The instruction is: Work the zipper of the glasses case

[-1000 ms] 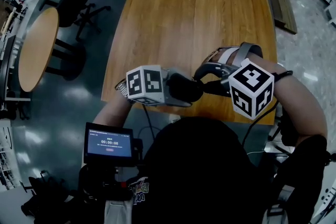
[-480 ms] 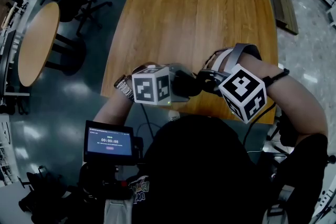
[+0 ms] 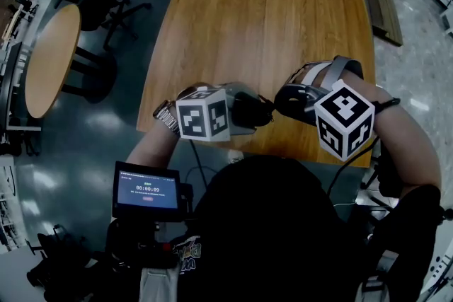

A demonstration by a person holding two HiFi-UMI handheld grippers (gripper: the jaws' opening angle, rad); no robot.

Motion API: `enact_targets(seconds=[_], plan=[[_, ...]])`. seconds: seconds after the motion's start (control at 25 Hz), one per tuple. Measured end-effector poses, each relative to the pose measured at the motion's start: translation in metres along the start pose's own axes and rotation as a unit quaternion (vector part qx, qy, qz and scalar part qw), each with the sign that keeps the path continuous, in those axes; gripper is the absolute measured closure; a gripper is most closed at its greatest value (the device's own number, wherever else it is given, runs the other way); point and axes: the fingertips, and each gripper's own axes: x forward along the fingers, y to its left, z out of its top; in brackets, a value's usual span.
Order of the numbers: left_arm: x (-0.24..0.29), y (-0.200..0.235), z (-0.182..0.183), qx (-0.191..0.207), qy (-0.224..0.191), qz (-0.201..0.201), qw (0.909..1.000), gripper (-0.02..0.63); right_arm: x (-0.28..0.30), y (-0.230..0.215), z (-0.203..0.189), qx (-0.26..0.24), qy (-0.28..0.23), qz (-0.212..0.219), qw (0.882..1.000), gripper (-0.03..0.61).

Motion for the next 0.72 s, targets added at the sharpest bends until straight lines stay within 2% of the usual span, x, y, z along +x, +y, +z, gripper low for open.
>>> enact_targets(seconds=[0.12,0.24,0.36,0.48,0.56,0.72], plan=[[0.000,0.003,-0.002,0.004,0.011,0.002,0.9999,0.356,0.004,0.001,0.002,0.010,-0.012,0.007,1.000,0.546],[0.002,0.005,-0.001,-0.013,0.002,-0.004,0.9999,0.356,0.009,0.008,0.006,-0.016,-0.002,0.000,1.000,0.492],[-0.002,0.006,0.003,-0.064,-0.041,-0.022,0.9968,0.356,0.011,0.004,0.006,-0.038,0.006,-0.047,0.998,0.476],[-0.006,0.002,0.013,-0.126,-0.107,-0.057,0.9846,0.356,0.011,-0.003,0.010,-0.020,-0.015,-0.094,0.995,0.436],[-0.009,0.001,0.013,-0.144,-0.127,-0.068,0.9790,0.356,0.014,-0.007,0.012,-0.012,-0.025,-0.100,0.995,0.434],[-0.005,-0.004,0.004,-0.133,-0.101,-0.070,0.9835,0.356,0.021,-0.003,0.013,0.002,-0.032,-0.071,0.997,0.455]])
